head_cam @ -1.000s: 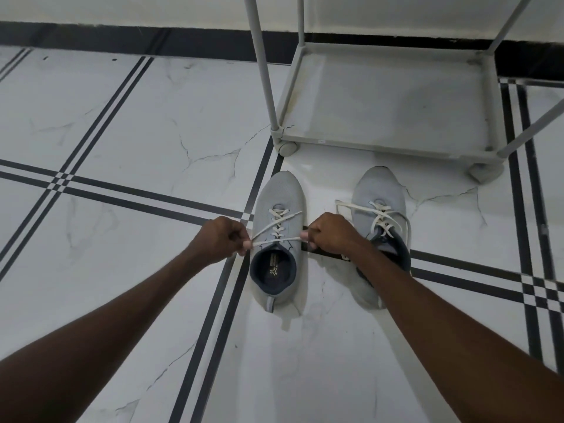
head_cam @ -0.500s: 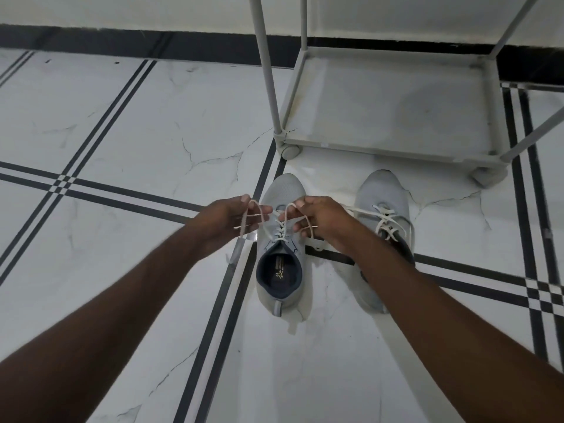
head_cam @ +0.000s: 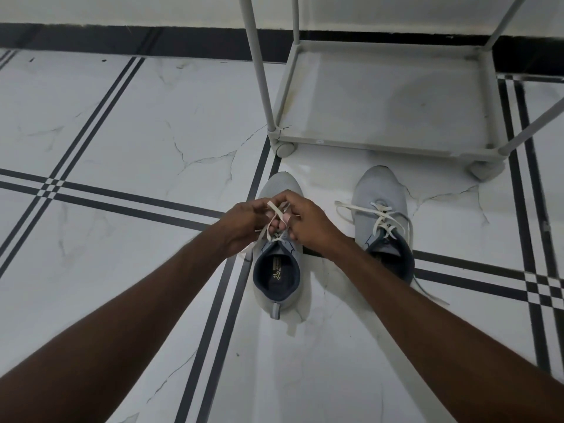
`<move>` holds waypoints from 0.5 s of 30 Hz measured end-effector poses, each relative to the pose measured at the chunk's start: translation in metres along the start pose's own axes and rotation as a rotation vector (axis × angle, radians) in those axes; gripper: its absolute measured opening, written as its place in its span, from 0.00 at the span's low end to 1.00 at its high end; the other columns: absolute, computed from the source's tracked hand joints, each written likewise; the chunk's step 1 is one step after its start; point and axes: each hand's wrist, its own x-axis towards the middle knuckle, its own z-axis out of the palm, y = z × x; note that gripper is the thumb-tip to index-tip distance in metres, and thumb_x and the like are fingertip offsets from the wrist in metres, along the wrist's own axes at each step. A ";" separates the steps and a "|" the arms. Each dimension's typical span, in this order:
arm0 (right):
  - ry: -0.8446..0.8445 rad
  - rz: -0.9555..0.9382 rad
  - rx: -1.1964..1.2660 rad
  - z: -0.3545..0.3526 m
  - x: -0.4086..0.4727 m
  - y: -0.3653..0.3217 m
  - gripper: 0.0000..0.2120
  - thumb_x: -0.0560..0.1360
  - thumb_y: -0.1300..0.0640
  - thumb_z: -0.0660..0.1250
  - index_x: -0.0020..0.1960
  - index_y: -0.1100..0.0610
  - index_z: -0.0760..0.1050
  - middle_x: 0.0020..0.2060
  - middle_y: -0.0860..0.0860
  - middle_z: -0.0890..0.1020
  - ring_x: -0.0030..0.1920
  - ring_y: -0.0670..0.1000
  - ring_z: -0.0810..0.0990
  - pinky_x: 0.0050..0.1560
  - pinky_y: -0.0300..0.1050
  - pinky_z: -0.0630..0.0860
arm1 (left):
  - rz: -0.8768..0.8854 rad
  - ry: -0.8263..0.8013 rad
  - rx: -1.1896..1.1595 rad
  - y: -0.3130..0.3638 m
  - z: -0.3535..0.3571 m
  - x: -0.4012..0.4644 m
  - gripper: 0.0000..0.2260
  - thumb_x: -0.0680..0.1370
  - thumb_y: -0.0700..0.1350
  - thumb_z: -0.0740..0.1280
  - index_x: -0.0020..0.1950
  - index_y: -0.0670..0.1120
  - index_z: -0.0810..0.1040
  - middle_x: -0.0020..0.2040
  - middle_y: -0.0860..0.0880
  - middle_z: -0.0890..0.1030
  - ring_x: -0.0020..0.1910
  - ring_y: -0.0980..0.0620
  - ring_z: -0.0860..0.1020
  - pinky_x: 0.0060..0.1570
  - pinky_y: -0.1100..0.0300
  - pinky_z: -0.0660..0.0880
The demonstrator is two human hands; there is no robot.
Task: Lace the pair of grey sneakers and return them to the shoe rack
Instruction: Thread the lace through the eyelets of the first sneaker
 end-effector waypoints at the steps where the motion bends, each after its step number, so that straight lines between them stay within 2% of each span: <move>1: -0.003 -0.003 -0.005 0.001 0.001 -0.001 0.18 0.78 0.69 0.54 0.57 0.52 0.75 0.36 0.49 0.81 0.25 0.37 0.74 0.30 0.32 0.72 | 0.002 -0.013 -0.023 0.000 0.000 0.000 0.15 0.77 0.28 0.59 0.60 0.37 0.79 0.42 0.41 0.81 0.36 0.51 0.79 0.37 0.63 0.78; 5: -0.003 -0.011 -0.018 0.003 0.006 -0.001 0.20 0.76 0.69 0.56 0.54 0.48 0.77 0.39 0.56 0.84 0.26 0.41 0.75 0.29 0.38 0.74 | 0.027 0.012 -0.087 -0.004 -0.007 0.005 0.09 0.79 0.31 0.63 0.57 0.36 0.79 0.43 0.39 0.81 0.35 0.50 0.81 0.37 0.62 0.80; 9: -0.014 0.016 0.011 0.004 0.011 0.002 0.18 0.75 0.68 0.61 0.52 0.46 0.78 0.36 0.59 0.84 0.26 0.49 0.76 0.30 0.42 0.76 | -0.015 -0.015 -0.140 -0.009 -0.005 0.004 0.10 0.80 0.31 0.60 0.49 0.36 0.81 0.40 0.39 0.81 0.37 0.48 0.79 0.36 0.65 0.78; 12: -0.029 0.012 0.068 0.003 0.014 0.005 0.13 0.76 0.66 0.64 0.53 0.49 0.77 0.34 0.58 0.83 0.26 0.52 0.76 0.30 0.43 0.75 | -0.053 -0.114 -0.206 -0.005 -0.006 0.000 0.10 0.81 0.34 0.58 0.54 0.36 0.79 0.40 0.42 0.81 0.37 0.51 0.79 0.40 0.63 0.77; 15: -0.054 0.044 0.127 0.002 0.016 0.008 0.11 0.77 0.65 0.64 0.56 0.52 0.76 0.33 0.56 0.81 0.27 0.51 0.76 0.29 0.42 0.74 | -0.092 -0.157 -0.190 -0.002 -0.006 -0.004 0.09 0.81 0.41 0.61 0.55 0.38 0.77 0.40 0.43 0.81 0.37 0.52 0.78 0.42 0.62 0.76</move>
